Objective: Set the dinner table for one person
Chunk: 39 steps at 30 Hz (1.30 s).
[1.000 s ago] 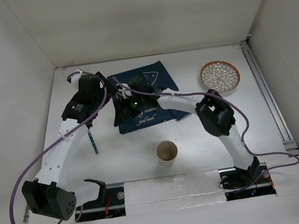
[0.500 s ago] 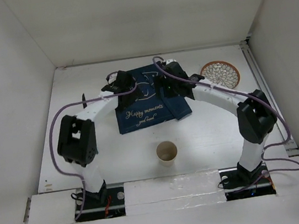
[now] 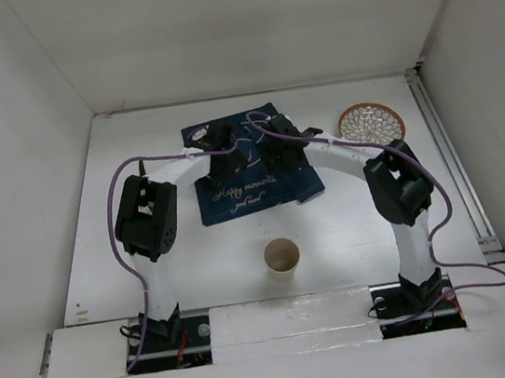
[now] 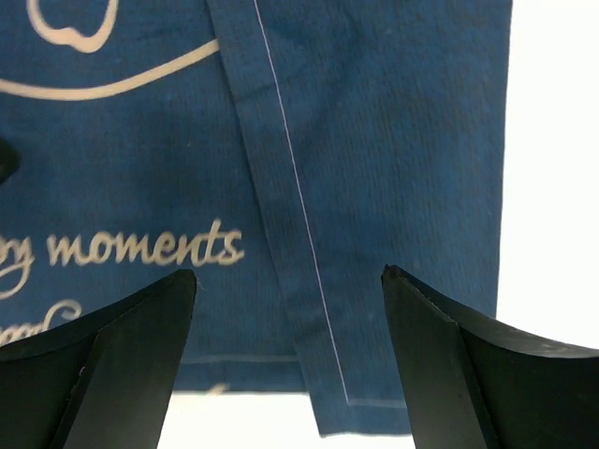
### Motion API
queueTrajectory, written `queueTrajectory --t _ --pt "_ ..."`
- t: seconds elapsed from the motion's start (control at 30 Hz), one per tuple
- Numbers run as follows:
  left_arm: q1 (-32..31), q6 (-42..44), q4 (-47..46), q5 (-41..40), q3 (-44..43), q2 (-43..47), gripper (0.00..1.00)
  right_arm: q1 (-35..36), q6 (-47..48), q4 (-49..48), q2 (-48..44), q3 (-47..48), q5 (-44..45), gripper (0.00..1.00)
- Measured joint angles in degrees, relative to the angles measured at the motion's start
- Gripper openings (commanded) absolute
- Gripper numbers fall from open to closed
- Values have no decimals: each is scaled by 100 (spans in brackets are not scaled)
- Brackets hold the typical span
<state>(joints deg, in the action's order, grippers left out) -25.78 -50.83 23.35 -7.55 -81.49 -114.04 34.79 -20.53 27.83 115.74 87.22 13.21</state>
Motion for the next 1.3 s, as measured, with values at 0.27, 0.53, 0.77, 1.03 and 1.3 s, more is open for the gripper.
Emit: queueTrajectory --t 0.27,0.53,0.77,1.03,1.3 --pt "61 -214 -24 -35 52 24 100 57 240 -184 267 275 -627 50" --pt "149 -365 -136 -33 203 118 100 52 382 -544 555 1104 -1486 25" --pt "151 -466 -142 -68 223 129 100 -44 428 -564 1506 1989 -1915 22" --pt "188 -601 -166 -114 271 155 100 -315 422 -61 2166 2826 -1897 22" --pt "358 -726 -249 -15 402 245 100 -581 404 533 2166 2887 -1528 20"
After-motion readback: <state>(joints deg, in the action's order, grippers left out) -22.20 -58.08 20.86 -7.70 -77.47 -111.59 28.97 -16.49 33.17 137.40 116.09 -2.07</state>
